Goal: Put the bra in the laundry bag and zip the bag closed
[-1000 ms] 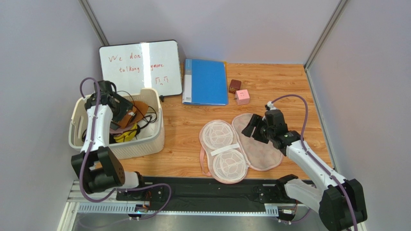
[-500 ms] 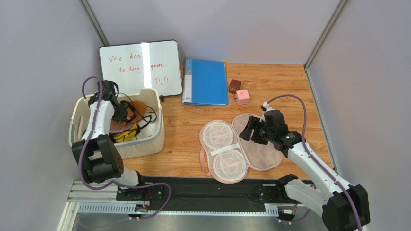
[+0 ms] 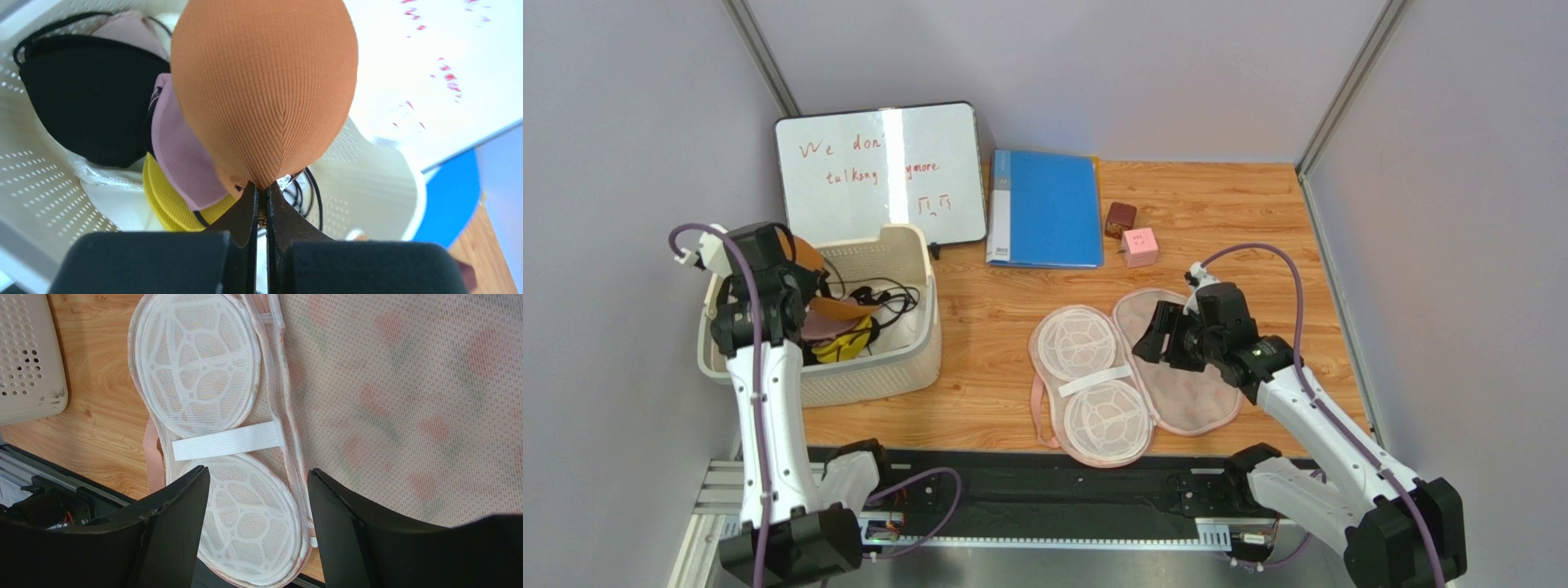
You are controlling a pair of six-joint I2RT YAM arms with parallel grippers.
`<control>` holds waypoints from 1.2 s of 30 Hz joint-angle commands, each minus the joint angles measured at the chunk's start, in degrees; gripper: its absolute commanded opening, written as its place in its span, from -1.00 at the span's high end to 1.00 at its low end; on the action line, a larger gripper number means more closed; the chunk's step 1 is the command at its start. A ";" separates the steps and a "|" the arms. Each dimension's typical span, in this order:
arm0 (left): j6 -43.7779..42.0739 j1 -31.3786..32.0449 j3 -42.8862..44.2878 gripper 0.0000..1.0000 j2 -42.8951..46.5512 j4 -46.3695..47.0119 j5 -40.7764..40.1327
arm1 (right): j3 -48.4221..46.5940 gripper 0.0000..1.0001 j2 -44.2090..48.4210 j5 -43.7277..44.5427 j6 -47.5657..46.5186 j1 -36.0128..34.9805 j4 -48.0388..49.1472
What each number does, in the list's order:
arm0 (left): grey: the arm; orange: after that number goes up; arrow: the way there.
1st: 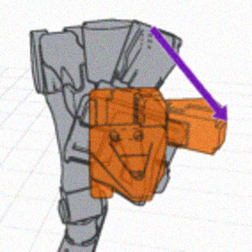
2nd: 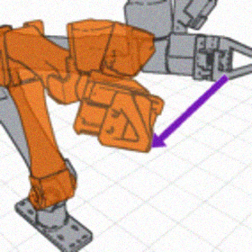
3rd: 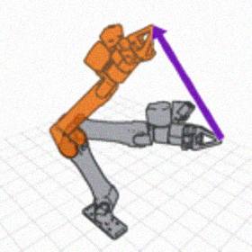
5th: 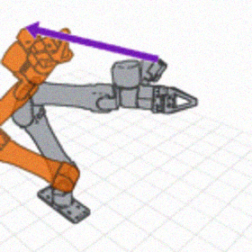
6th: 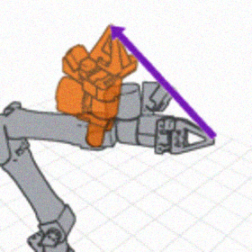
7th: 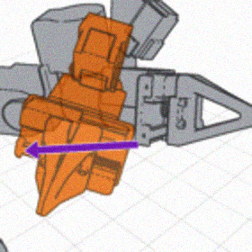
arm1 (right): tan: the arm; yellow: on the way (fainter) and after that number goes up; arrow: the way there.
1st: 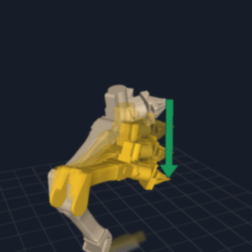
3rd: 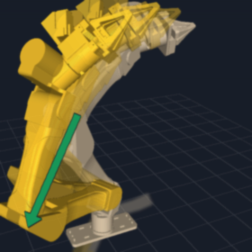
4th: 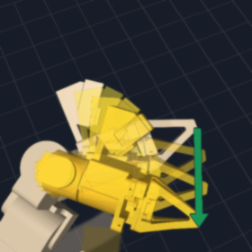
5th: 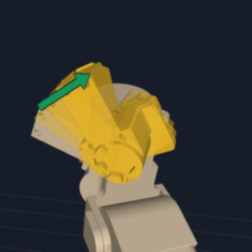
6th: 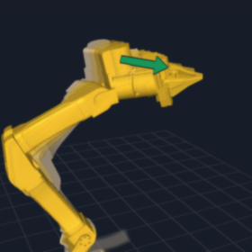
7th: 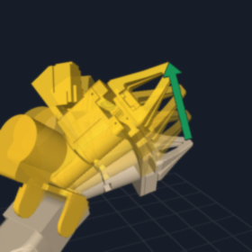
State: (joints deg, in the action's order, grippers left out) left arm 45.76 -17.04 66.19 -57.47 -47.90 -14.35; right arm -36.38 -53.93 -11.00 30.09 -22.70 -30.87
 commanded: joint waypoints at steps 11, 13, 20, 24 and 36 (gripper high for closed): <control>-4.20 -0.37 19.91 1.00 7.73 14.91 46.90 | -4.40 -0.31 -0.47 -1.30 -2.66 -1.21 -1.64; 0.96 -0.02 25.18 1.00 4.66 17.04 52.73 | -4.92 -0.31 -0.30 -1.47 -2.84 -1.21 -2.08; 5.57 20.23 31.37 1.00 -1.23 22.32 55.84 | -9.93 -0.35 2.16 -8.76 -7.49 -1.21 -4.72; 3.64 34.65 25.15 1.00 -3.08 24.08 50.75 | -13.97 -0.35 6.20 -14.12 -6.18 -1.21 -6.21; -1.20 59.39 8.87 1.00 -16.95 32.42 41.50 | -24.88 -0.62 16.40 -27.39 -9.35 -1.29 -10.79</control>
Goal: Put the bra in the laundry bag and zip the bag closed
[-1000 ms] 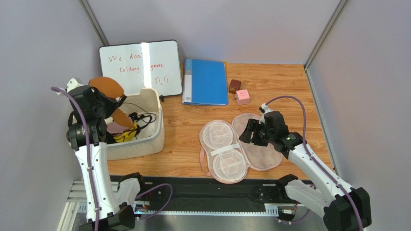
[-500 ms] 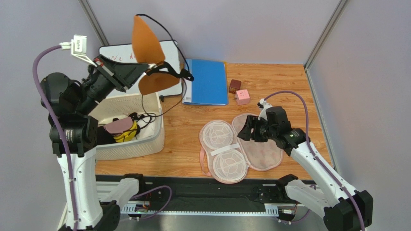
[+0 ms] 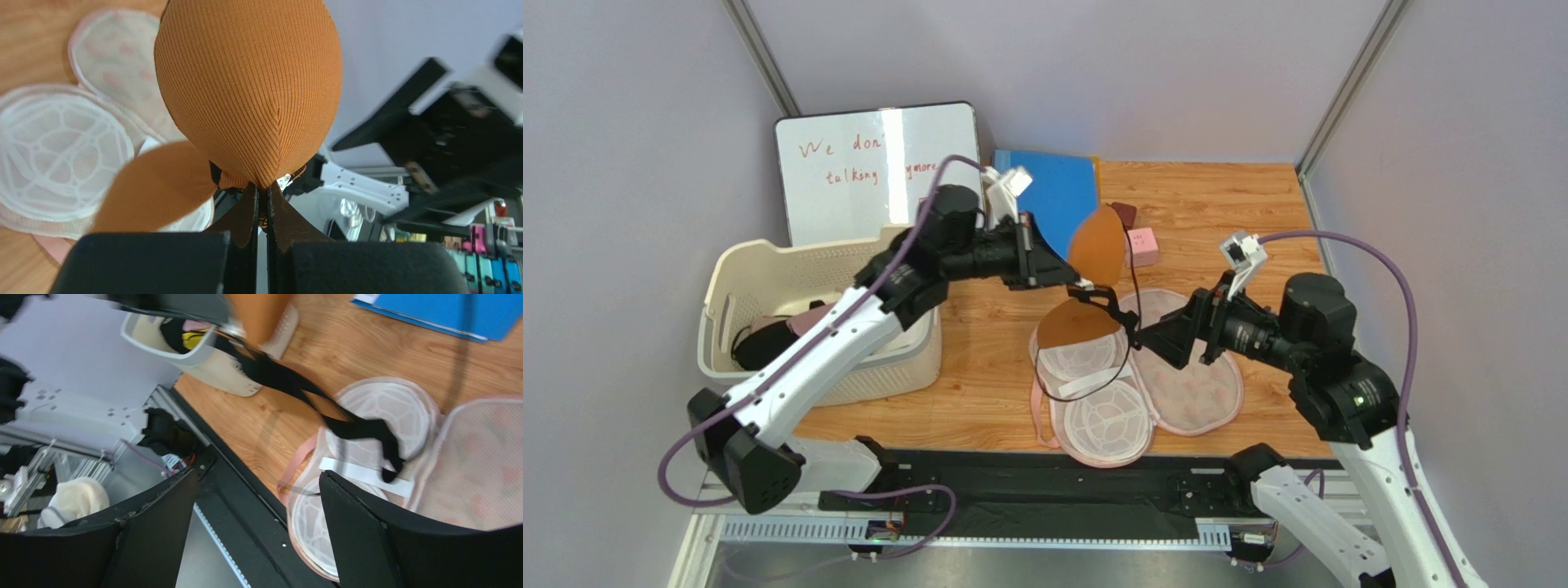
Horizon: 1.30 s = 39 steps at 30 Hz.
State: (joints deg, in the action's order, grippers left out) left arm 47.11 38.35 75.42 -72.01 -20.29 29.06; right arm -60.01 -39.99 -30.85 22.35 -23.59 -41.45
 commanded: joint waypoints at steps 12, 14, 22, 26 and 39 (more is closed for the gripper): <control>-3.34 12.89 -5.98 1.00 -0.95 6.49 -3.30 | -0.37 -0.70 -1.23 -0.88 1.90 -0.40 -0.56; -3.26 13.16 -7.90 1.00 0.19 6.50 -3.74 | -0.02 -0.70 -1.67 -1.57 3.49 -0.40 0.57; -2.55 14.12 -14.07 1.00 5.12 7.90 -3.57 | 1.03 -0.63 -4.92 -3.24 5.42 -0.40 4.00; -3.34 14.21 -15.21 1.00 5.21 7.55 -3.48 | 2.35 -0.49 -7.38 -8.34 10.15 -0.40 12.51; -5.89 14.30 -15.74 0.34 7.14 3.26 -8.12 | -3.17 0.28 -18.89 -14.51 7.92 -0.40 16.23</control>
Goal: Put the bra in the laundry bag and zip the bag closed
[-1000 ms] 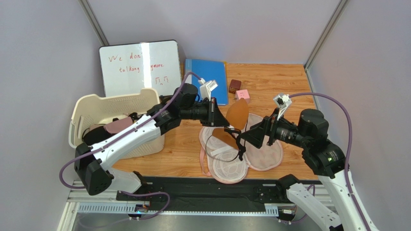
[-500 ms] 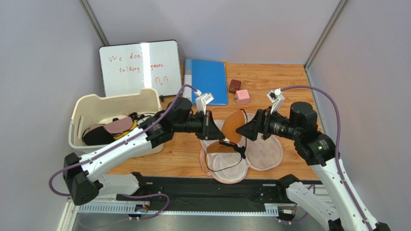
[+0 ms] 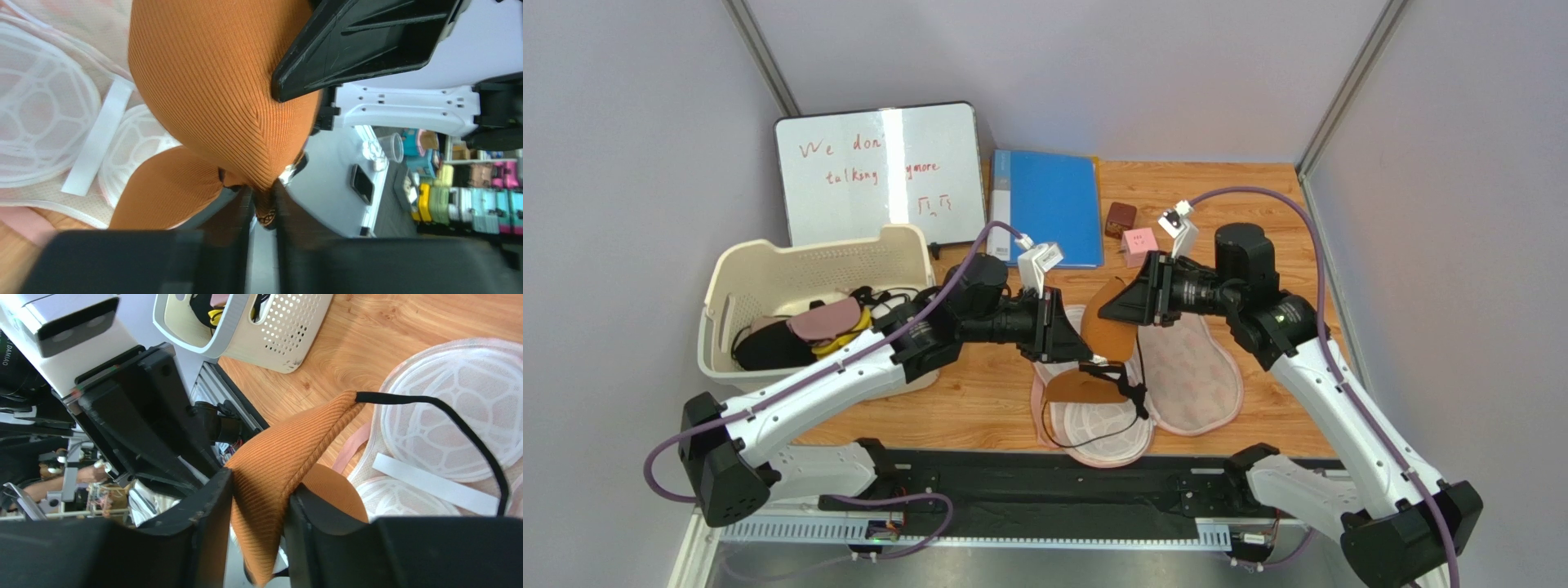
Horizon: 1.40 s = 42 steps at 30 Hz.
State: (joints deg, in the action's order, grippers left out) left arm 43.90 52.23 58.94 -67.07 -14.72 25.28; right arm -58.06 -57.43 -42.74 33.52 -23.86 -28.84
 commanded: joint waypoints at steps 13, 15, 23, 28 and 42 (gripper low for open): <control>4.61 -11.88 -5.23 -0.12 16.43 -16.22 -13.60 | -32.10 1.00 -20.52 -1.98 -36.56 -0.22 -4.30; 4.88 -13.63 -6.55 -0.11 17.75 -16.39 -12.37 | -33.51 1.00 -21.84 -4.45 -40.88 -0.57 -4.73; 9.00 -14.43 -13.48 -0.09 22.85 -15.08 -10.69 | -16.86 0.92 -14.40 -3.06 -38.20 -6.80 -8.17; 11.21 -14.52 -18.06 -0.09 25.58 -12.79 -9.64 | 5.74 0.85 -1.03 1.67 -30.02 -14.71 -5.00; 7.52 -14.44 -18.24 -0.34 15.58 -7.97 -2.62 | 13.24 -0.59 9.27 18.71 -1.89 -18.25 -11.57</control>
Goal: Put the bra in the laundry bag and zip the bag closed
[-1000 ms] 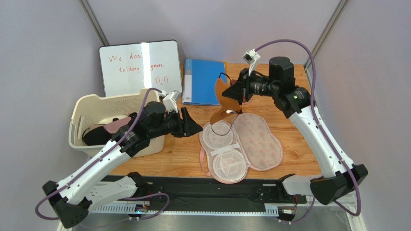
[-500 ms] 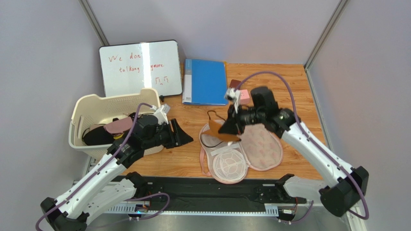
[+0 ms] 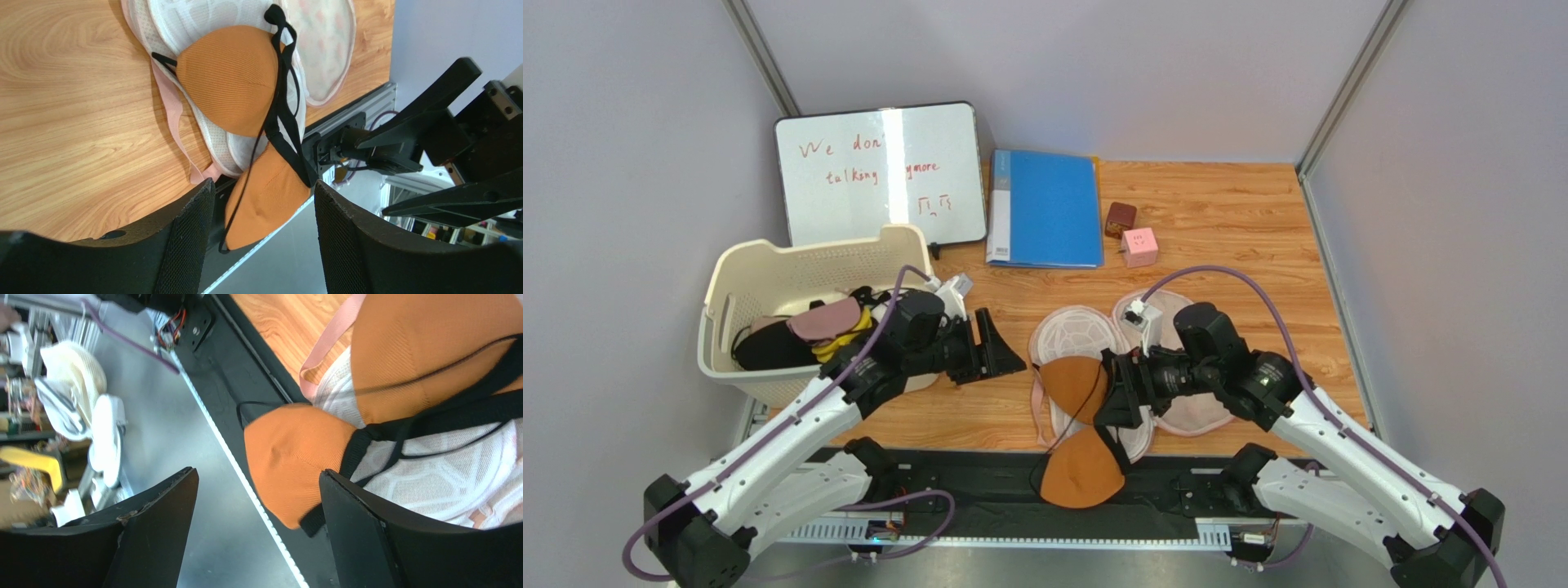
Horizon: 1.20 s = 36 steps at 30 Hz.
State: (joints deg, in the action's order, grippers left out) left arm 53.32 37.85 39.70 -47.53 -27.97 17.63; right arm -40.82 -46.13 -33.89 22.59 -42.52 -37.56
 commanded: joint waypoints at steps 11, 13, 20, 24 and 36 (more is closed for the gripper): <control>-8.83 14.08 10.19 -0.14 -18.64 2.85 -8.82 | 2.66 -0.37 -5.91 17.28 16.96 4.38 -8.15; -9.91 14.10 10.92 -0.08 -21.98 3.09 -9.81 | 4.86 -0.34 -4.07 15.97 18.10 4.38 -7.53; -6.57 14.19 9.87 -0.25 -27.18 10.39 -5.41 | 9.96 -0.30 -3.88 9.28 18.37 4.38 -3.75; -5.07 14.10 8.90 -0.26 -25.25 9.60 -8.22 | 12.16 -0.31 -3.00 4.98 18.11 3.68 -1.12; -5.51 14.19 7.68 -0.25 -16.11 2.74 -12.97 | 14.54 0.09 -9.85 3.21 20.65 -1.07 6.88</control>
State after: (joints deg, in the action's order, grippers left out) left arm 47.86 51.99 47.20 -66.22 -22.96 6.70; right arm -26.48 -54.68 -29.06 41.01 -43.24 -36.51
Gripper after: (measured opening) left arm 0.628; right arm 0.480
